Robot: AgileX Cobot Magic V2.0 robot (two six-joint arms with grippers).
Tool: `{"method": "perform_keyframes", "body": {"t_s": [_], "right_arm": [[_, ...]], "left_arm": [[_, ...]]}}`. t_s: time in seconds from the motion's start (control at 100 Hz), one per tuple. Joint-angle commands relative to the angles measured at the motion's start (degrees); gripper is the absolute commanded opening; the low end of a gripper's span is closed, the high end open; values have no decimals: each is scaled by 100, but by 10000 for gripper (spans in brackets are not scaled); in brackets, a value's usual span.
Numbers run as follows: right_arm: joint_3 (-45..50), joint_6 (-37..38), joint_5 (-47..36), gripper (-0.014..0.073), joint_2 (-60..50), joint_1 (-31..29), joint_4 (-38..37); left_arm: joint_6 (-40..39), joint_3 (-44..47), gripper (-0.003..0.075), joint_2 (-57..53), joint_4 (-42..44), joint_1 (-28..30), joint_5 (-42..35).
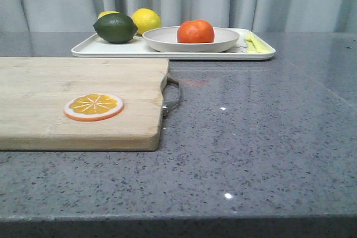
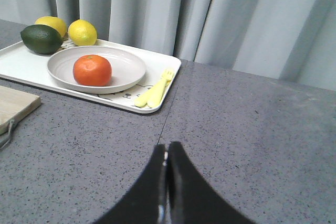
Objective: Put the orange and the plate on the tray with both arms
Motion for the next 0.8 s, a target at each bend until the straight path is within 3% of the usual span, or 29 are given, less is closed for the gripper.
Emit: {"method": "perform_keyframes", "body": {"t_s": [0.0,0.56,0.79], "right_arm": [[-138,-25,-430,-67,22,-31,8],[198,41,-636,-67,-131,-31,-197],[1310,1452,-1327,-67,-1026,-31,-1330]], "left_arm": [[-68,40,-19,-193,-1,7,-408],[-68,40,-19,-193,-1,7,-408],[-68,40,-19,-193,-1,7,-408]]}}
